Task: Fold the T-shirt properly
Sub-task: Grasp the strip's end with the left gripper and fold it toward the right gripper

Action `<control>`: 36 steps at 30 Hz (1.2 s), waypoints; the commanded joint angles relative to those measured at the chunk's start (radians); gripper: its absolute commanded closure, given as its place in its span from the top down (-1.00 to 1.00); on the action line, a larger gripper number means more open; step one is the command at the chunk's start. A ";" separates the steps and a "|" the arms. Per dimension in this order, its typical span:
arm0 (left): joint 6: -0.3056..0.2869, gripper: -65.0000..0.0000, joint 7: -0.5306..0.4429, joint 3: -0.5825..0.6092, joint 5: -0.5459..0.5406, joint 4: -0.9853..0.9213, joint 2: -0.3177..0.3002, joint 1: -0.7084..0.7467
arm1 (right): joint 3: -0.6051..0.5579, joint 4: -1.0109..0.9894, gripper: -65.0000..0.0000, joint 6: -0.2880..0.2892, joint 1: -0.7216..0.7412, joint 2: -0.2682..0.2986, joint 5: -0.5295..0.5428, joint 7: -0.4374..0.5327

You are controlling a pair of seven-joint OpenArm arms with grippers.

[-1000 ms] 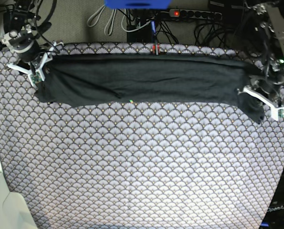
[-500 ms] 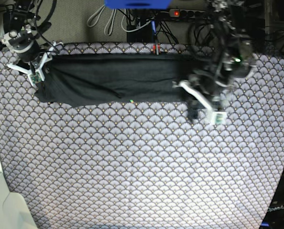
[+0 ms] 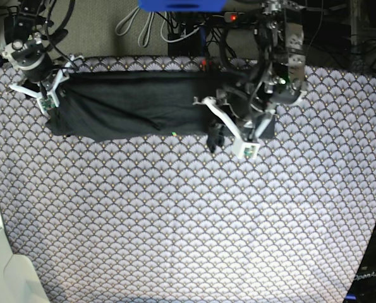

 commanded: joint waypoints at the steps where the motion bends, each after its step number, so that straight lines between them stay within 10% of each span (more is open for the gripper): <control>1: 0.002 -0.99 -0.016 0.004 -0.014 0.010 0.004 -0.013 | 0.004 0.015 -0.27 -0.008 -0.001 0.007 0.009 0.015; 30: -0.007 -0.97 -0.005 0.007 -0.015 0.005 0.059 -0.025 | 0.004 0.015 -0.27 -0.008 -0.008 0.019 0.009 0.013; 36: -0.006 -0.28 -0.003 0.007 -0.023 0.010 0.032 -0.015 | 0.004 0.015 -0.27 -0.008 -0.008 0.019 0.009 0.013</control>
